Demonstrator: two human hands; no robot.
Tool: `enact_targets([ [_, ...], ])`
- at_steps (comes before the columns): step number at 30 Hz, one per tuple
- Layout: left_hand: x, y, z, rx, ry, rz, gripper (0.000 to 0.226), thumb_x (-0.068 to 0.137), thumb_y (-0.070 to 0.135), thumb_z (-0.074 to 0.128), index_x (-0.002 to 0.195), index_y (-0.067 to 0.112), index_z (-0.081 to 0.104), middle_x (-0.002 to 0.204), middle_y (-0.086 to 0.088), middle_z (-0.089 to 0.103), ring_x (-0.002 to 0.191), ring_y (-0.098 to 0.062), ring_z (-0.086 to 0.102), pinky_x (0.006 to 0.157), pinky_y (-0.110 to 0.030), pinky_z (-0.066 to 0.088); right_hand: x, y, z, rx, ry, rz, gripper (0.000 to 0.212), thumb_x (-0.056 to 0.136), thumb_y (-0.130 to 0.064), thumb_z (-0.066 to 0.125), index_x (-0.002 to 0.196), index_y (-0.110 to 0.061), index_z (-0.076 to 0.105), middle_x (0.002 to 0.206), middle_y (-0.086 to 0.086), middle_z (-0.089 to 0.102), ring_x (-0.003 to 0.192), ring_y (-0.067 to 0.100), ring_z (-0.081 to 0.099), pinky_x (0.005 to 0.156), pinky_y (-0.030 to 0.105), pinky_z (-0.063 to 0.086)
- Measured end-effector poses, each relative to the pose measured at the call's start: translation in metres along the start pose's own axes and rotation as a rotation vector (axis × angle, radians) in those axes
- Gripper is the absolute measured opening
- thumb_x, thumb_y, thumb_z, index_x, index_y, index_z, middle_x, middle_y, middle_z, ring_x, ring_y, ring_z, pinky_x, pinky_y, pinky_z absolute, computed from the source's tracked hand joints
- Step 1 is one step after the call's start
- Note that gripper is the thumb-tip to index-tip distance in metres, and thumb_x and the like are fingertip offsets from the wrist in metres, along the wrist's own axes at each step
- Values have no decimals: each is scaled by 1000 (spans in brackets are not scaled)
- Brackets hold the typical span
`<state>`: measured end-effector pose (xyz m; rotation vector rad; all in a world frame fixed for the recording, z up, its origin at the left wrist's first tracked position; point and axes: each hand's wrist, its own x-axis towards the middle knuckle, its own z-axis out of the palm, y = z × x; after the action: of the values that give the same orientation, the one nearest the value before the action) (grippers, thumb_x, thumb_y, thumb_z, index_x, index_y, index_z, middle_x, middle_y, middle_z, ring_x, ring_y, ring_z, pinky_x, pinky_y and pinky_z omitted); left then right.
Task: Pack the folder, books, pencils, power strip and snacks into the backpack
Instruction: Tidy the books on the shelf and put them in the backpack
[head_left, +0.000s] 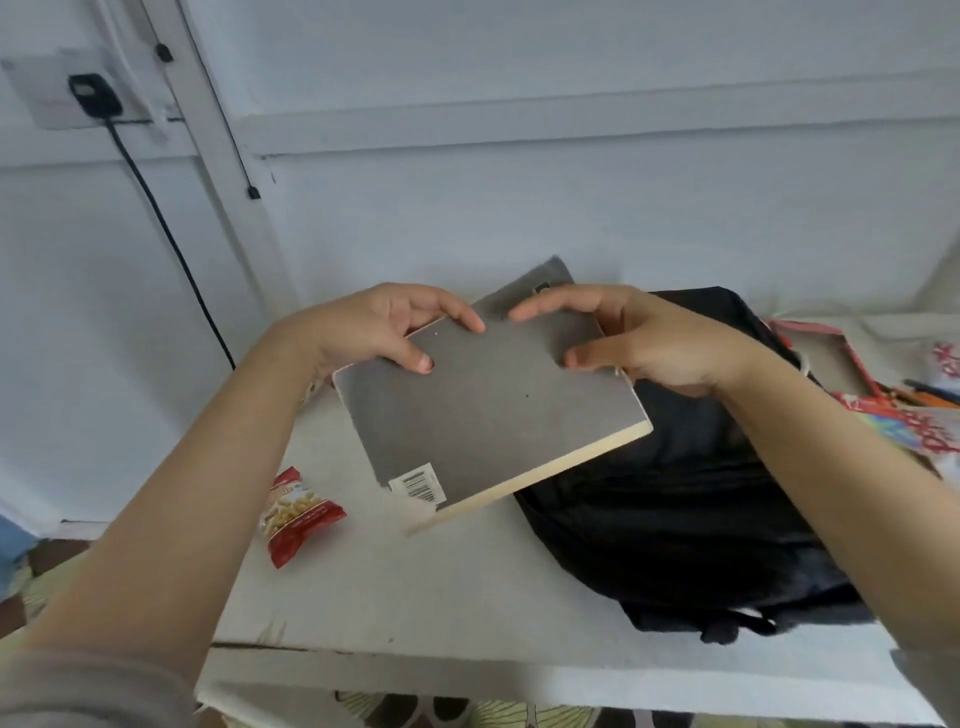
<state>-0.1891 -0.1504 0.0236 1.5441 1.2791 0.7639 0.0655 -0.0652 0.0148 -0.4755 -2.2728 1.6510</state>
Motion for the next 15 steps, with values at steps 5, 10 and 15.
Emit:
enact_targets([
  [5,39,20,33,260,53,101,44,82,-14,54,104,24,65,110,12,65,100,2,60,83,-11,44,-38,21,4,52,278,-61,57,86,18,44,121,-25,61,121,-2,63,108,18,63,86,34,53],
  [10,56,6,106,513,477,552,34,85,13,62,113,31,56,116,20,52,112,8,44,95,-5,29,-76,47,12,364,781,-45,57,89,13,43,120,-32,61,129,1,55,100,19,63,67,31,56],
  [15,47,-41,178,786,53,759,55,81,40,66,130,24,47,140,3,40,130,-7,32,110,-12,14,-115,60,15,515,1213,-12,58,89,13,42,122,-32,59,123,-3,51,95,13,57,59,24,55],
])
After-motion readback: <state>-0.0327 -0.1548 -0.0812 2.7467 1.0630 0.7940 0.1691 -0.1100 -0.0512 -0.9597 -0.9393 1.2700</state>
